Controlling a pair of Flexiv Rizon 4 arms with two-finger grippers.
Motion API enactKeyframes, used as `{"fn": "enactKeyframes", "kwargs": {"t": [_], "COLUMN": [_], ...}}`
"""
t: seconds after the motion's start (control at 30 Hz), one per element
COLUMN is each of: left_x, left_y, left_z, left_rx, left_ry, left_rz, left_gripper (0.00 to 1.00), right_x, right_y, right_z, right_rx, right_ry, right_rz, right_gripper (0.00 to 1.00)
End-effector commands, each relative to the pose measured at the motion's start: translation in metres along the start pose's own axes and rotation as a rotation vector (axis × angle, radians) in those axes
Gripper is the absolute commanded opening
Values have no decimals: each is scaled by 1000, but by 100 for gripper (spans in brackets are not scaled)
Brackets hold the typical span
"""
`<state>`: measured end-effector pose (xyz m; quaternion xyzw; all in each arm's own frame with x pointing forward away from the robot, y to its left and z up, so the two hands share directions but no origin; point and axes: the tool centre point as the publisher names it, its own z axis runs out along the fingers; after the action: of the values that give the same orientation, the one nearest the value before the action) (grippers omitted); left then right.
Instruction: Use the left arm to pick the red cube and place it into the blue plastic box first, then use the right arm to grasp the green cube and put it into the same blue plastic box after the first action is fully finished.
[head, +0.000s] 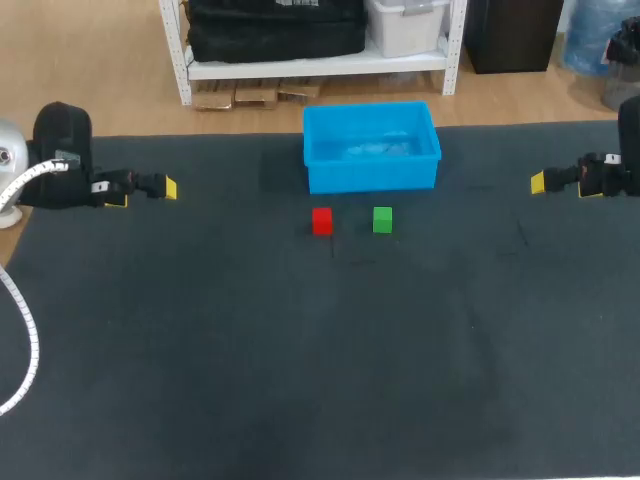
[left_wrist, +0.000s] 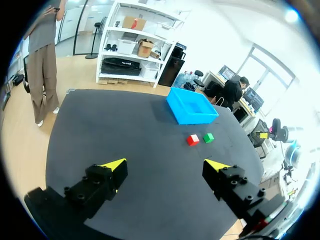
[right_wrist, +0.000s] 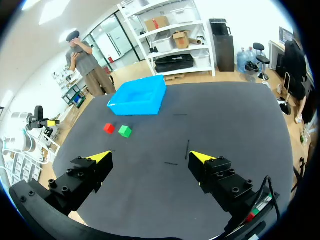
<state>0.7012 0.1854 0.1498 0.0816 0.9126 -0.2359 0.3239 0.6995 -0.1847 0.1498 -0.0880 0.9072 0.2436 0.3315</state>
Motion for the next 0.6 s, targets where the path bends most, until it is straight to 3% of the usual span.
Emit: {"fn": "enactKeyframes", "kwargs": {"t": [0.03,0.6], "left_x": [2,-15], "left_y": [3,-11], "left_z": [-2,10], "left_rx": [-3,-132], "left_ry": [2,154], "left_rz": [-8,-12], "left_gripper": [100,100], "right_x": [0,0], "right_y": [0,0], "right_z": [0,0], "right_rx": [1,1], "right_ry": [1,1], "right_rz": [0,0], "right_gripper": [100,100]}}
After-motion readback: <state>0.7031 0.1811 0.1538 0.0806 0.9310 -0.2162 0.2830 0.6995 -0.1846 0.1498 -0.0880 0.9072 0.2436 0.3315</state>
